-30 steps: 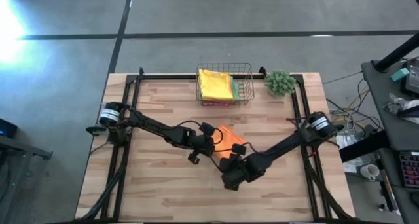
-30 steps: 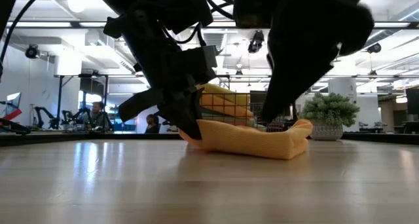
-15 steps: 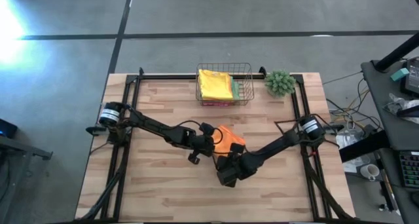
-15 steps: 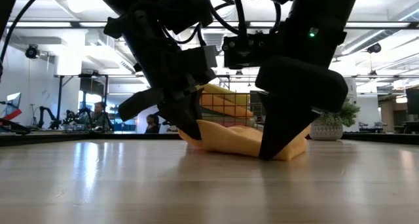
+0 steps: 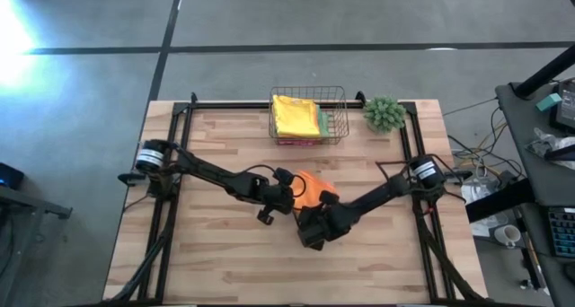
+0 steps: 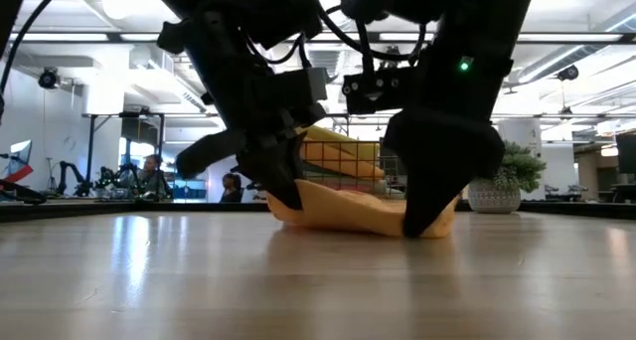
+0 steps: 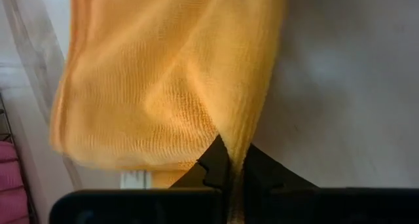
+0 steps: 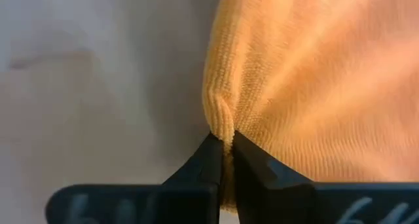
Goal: Fold microfiber towels
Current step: Stack the folded orange microfiber cloth on top of the folded yellow microfiber cloth
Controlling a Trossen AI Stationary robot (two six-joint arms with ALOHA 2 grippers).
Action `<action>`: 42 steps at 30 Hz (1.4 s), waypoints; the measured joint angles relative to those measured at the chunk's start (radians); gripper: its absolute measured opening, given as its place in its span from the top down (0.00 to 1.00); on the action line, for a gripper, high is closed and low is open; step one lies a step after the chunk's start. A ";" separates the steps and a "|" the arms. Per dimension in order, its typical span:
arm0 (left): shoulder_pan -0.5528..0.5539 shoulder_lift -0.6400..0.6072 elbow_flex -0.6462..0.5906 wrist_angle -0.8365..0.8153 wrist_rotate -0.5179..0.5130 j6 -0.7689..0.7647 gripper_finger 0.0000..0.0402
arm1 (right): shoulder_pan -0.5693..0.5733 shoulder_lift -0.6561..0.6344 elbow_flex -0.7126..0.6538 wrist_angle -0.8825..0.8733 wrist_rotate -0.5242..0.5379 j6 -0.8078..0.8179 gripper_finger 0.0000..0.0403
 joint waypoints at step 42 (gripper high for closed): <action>0.108 -0.339 0.288 -0.380 -0.081 0.052 1.00 | -0.190 -0.224 0.500 -0.402 0.269 -0.307 0.98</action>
